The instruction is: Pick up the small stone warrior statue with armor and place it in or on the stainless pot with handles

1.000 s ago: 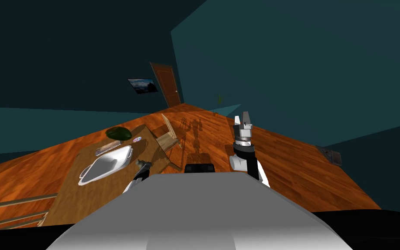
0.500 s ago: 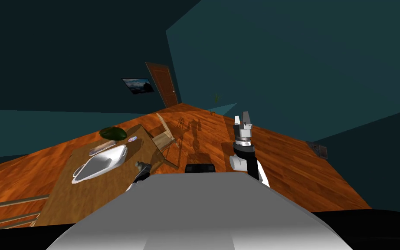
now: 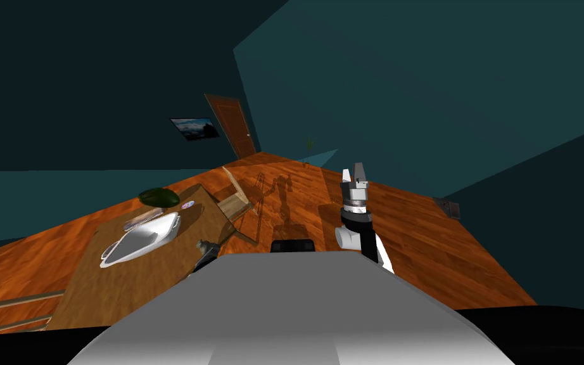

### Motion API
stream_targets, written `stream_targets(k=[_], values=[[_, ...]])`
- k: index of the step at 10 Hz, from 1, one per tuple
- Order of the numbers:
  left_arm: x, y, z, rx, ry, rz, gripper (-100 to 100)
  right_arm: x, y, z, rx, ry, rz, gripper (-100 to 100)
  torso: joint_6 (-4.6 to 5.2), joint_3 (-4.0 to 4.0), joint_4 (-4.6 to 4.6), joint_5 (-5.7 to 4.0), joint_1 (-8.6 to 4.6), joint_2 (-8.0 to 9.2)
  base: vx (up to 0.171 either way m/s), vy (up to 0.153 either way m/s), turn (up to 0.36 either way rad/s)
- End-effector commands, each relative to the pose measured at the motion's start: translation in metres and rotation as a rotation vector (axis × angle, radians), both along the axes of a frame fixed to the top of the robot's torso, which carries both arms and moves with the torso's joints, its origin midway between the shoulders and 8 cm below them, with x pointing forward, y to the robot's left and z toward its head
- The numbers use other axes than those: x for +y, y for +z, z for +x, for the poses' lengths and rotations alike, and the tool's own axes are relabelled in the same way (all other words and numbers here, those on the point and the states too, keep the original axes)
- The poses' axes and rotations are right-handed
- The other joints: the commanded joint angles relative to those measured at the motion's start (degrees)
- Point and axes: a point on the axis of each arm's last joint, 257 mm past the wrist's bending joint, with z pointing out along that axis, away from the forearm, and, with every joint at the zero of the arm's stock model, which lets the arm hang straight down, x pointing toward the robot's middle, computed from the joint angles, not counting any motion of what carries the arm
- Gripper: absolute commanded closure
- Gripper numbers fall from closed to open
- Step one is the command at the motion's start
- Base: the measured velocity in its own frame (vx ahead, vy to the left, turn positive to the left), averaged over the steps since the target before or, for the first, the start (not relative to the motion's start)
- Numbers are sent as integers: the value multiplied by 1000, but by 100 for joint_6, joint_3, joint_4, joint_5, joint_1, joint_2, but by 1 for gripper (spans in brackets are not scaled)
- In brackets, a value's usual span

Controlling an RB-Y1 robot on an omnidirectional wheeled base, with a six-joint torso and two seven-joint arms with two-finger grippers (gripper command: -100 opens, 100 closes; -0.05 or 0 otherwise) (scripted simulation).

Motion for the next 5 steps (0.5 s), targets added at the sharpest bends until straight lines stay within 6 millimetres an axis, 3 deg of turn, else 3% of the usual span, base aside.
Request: stream_targets(k=[1, 5], values=[[3, -2, -5, 9, -8, 7, 100, 0, 0, 0, 0, 0, 0, 0, 0, 0, 0, 0, 0, 0, -94, -59, -139], [15, -1, -12, 16, -26, 32, 100, 0, 0, 0, 0, 0, 0, 0, 5, 13, 6, -2, 12, 21, -127, -34, -165]])
